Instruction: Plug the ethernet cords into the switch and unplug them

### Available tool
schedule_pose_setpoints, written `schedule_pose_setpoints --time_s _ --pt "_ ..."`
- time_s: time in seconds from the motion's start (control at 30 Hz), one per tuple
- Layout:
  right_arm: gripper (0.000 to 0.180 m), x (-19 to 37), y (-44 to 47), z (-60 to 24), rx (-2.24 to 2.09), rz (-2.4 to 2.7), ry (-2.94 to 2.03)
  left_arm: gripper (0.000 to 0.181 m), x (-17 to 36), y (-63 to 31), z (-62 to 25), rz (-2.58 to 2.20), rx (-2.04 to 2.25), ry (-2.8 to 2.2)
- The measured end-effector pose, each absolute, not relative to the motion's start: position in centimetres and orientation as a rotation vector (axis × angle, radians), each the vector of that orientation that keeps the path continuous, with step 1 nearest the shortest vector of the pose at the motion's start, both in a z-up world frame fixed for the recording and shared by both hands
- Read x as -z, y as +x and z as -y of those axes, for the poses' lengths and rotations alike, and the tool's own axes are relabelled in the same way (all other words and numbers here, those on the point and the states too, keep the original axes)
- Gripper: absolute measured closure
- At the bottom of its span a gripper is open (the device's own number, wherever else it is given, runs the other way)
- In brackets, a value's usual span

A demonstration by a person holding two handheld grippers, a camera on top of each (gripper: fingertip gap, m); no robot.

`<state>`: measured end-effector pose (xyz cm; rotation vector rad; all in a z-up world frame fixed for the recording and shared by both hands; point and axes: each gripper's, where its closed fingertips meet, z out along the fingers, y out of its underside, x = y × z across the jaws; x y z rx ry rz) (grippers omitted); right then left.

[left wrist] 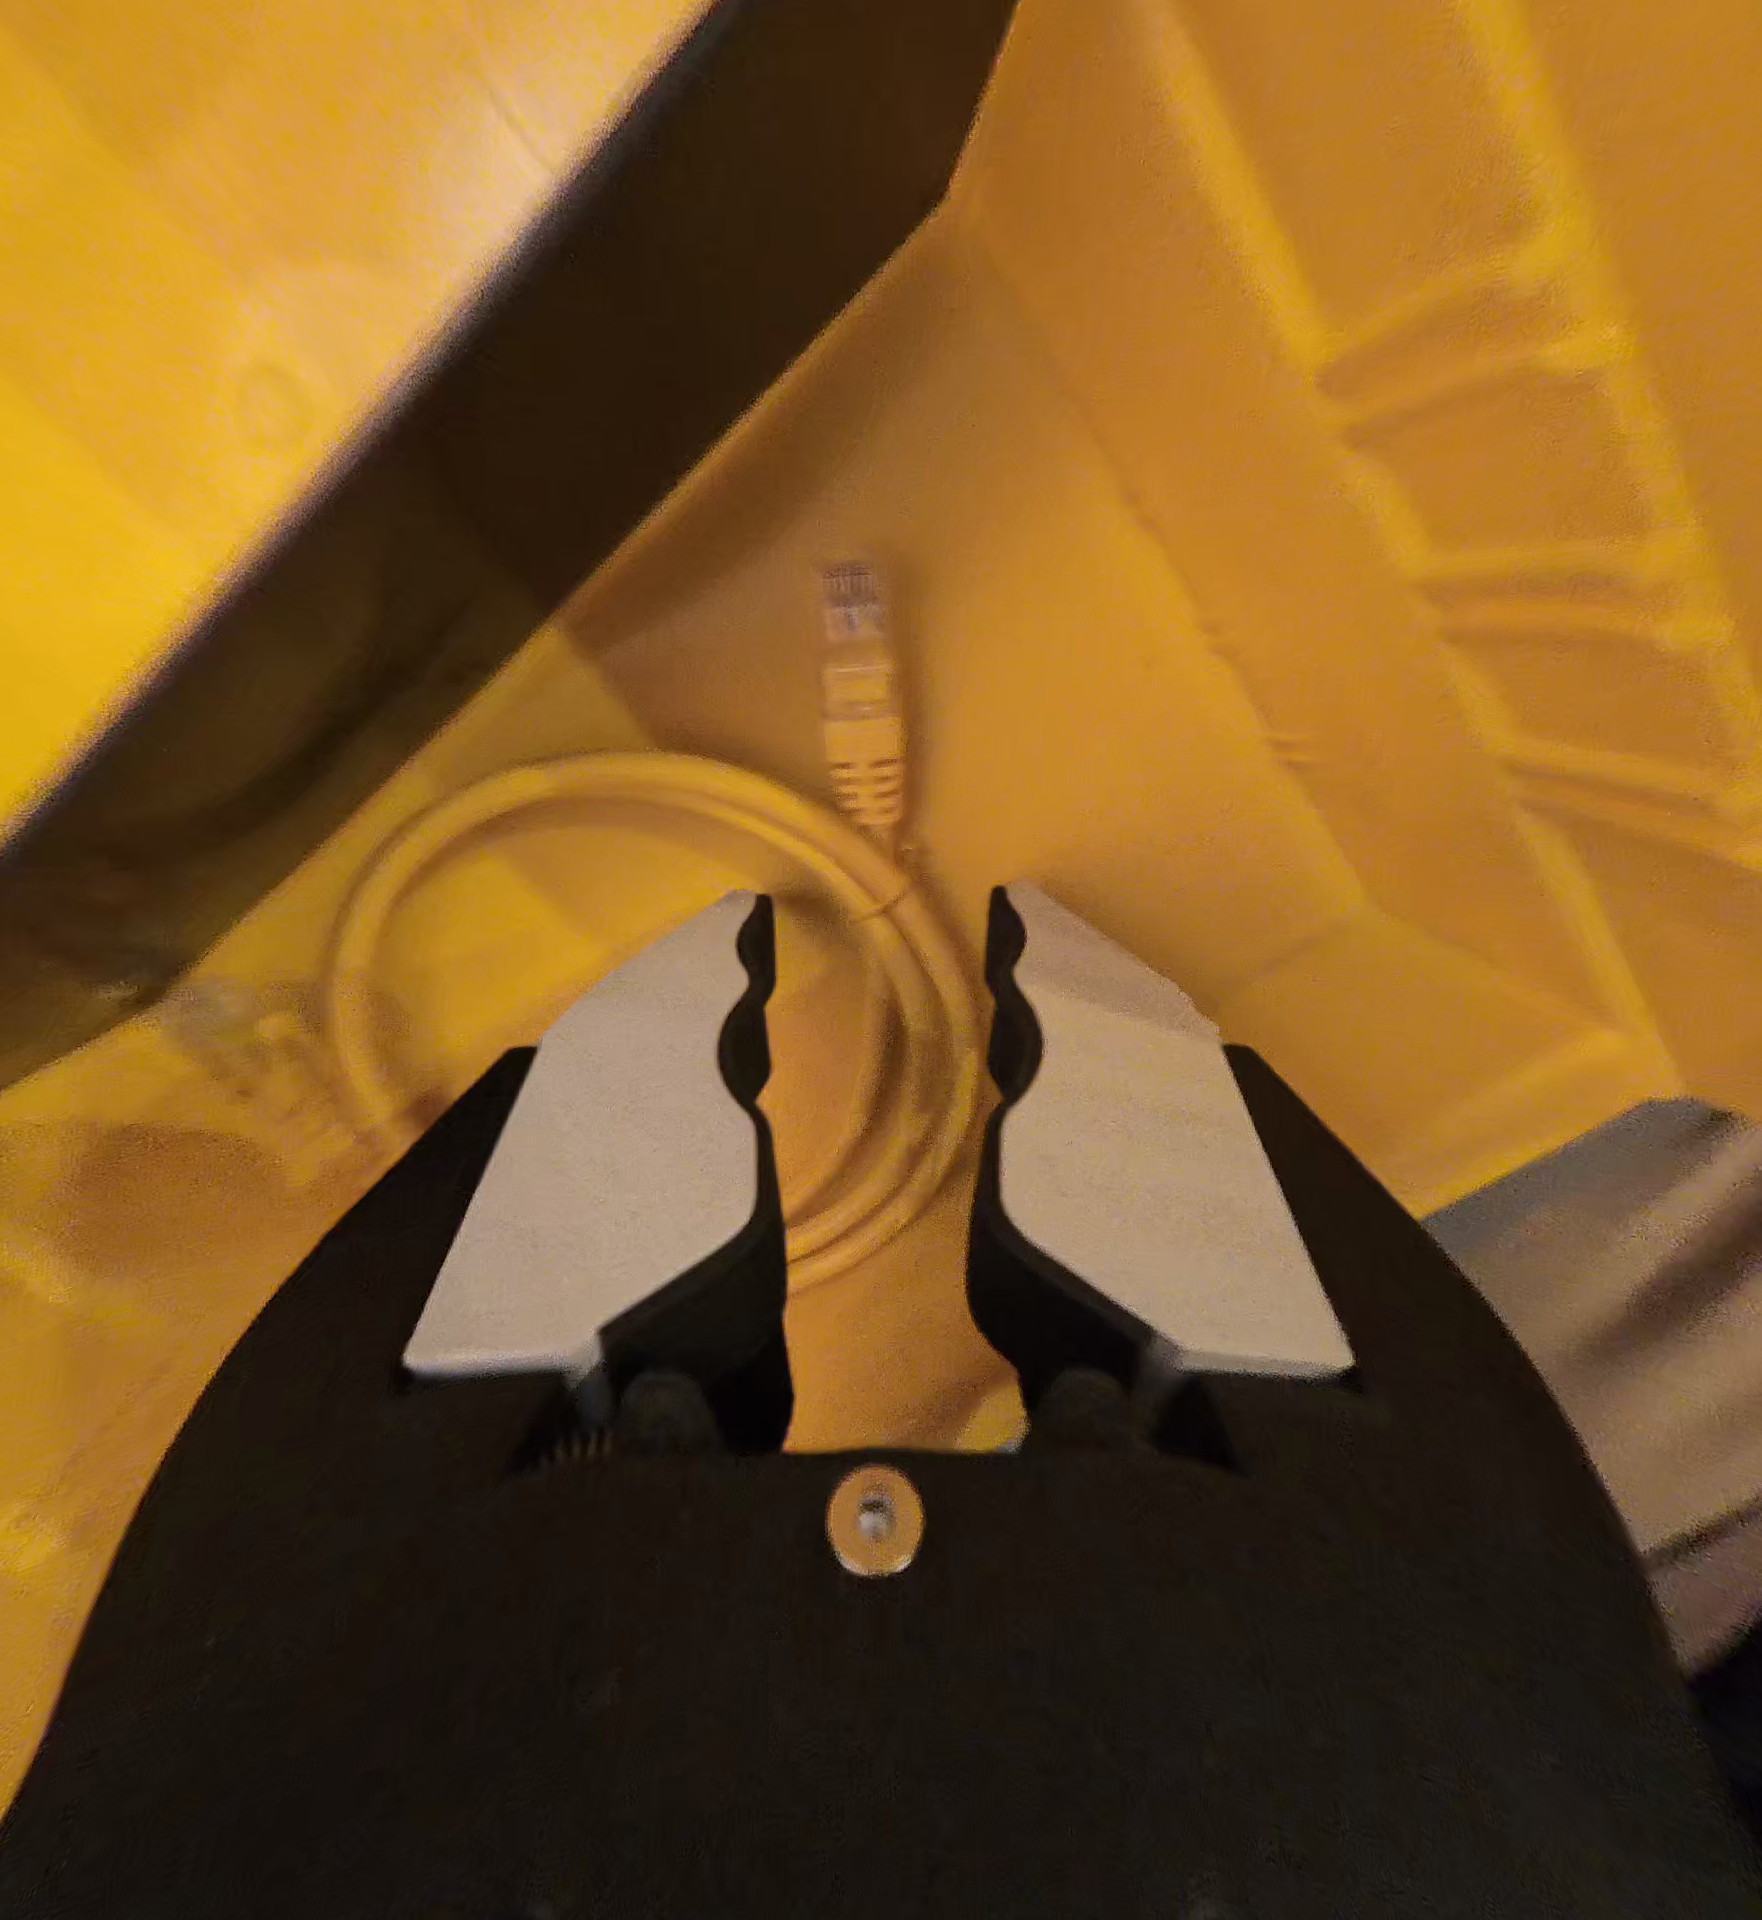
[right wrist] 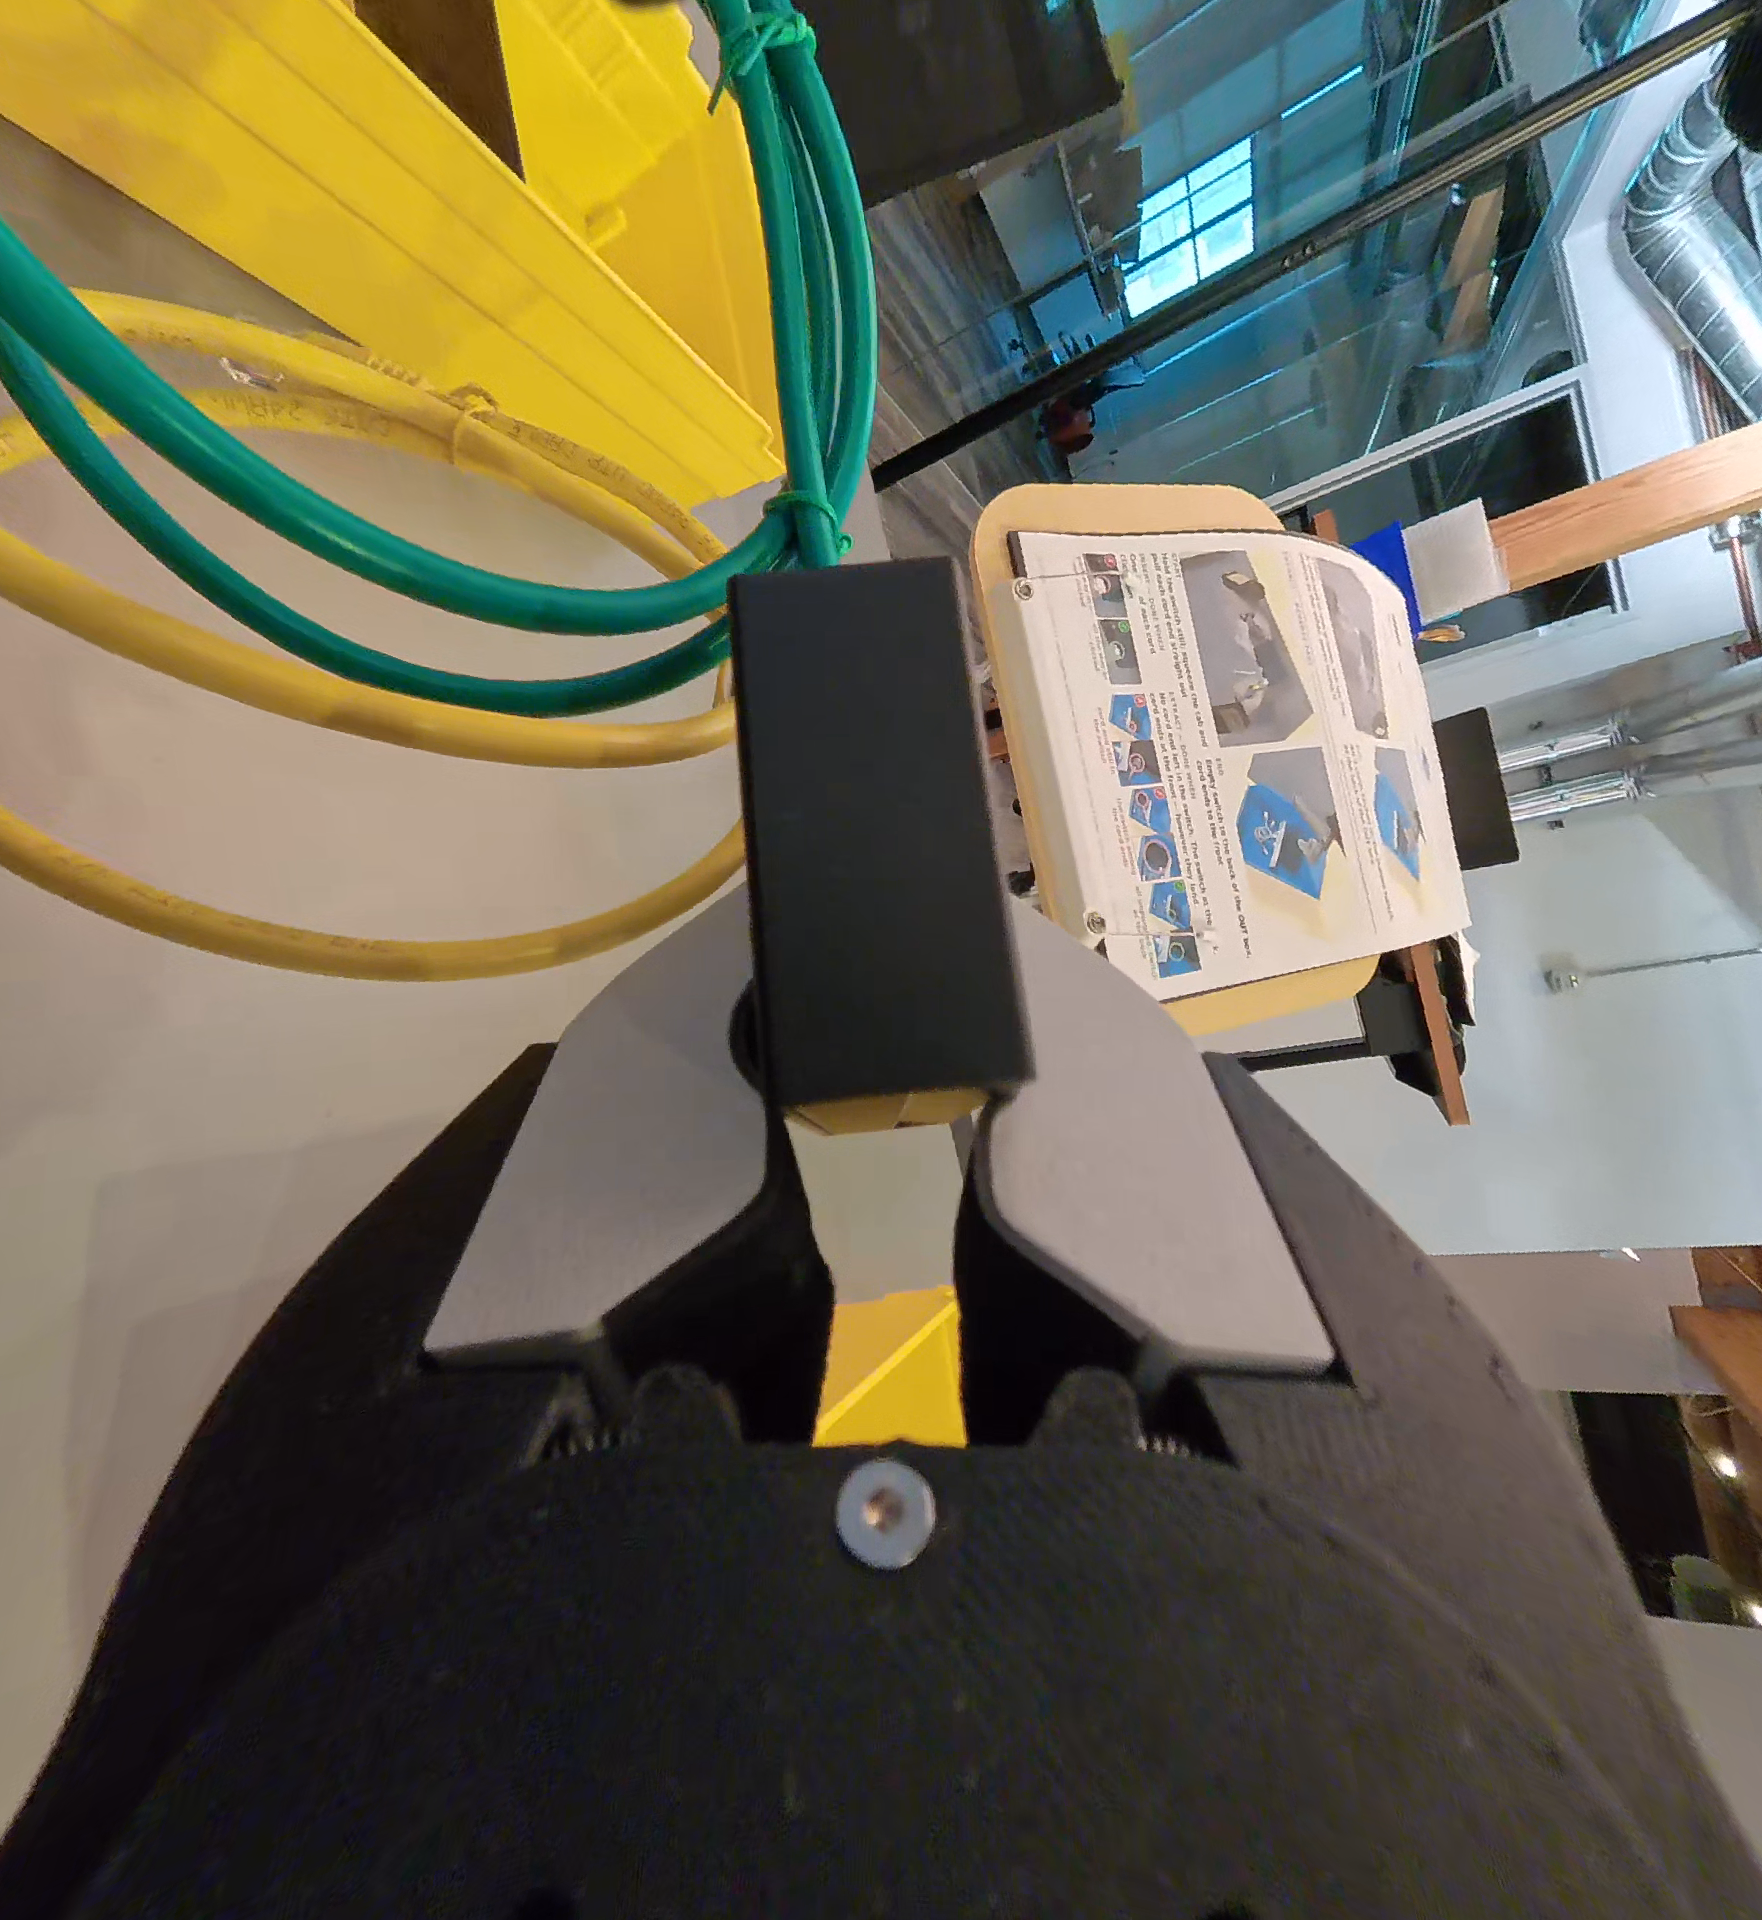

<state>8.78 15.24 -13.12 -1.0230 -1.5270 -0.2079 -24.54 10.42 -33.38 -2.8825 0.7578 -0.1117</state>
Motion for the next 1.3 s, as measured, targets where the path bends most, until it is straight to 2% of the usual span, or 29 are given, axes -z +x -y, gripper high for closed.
schedule_pose_setpoints --time_s 0.07,0.2,0.27,0.43,0.57,0.7,0.8,0.97,1.1,1.3 --pt "0.149 13.2 8.8 -15.2 0.205 1.528 -1.022 0.161 33.4 -23.8 -10.8 -0.707 0.156 -2.885" --pt "0.149 13.1 9.1 -15.4 0.201 1.516 -1.03 0.164 33.1 -24.1 -11.1 -0.759 0.109 -2.849" --pt "0.149 13.0 9.5 -15.5 0.201 1.504 -1.034 0.165 31.0 -23.9 -11.5 -0.735 0.173 -2.767" --pt "0.148 12.6 10.8 -16.0 0.201 1.472 -1.058 0.167 20.4 -23.0 -12.0 -0.663 0.333 -2.438" --pt "0.148 12.0 11.9 -16.3 0.206 1.446 -1.072 0.169 9.3 -16.4 -9.9 -0.765 0.671 -2.039" --pt "0.148 11.0 13.1 -16.4 0.208 1.414 -1.084 0.169 5.3 -9.1 -8.2 -0.89 0.881 -1.832" --pt "0.148 10.3 14.4 -16.3 0.23 1.396 -1.085 0.169 6.9 -3.9 -8.4 -0.886 1.142 -1.78" --pt "0.148 8.6 17.2 -15.8 0.272 1.356 -1.082 0.169 15.6 0.8 -9.2 -0.765 1.463 -1.854" --pt "0.148 8.2 18.6 -15.8 0.238 1.318 -1.101 0.169 22.3 0.2 -11.6 -0.612 1.438 -2.077" --pt "0.148 8.7 19.5 -16.3 0.259 1.323 -1.136 0.166 22.9 -1.0 -15.0 -0.417 1.381 -2.129"
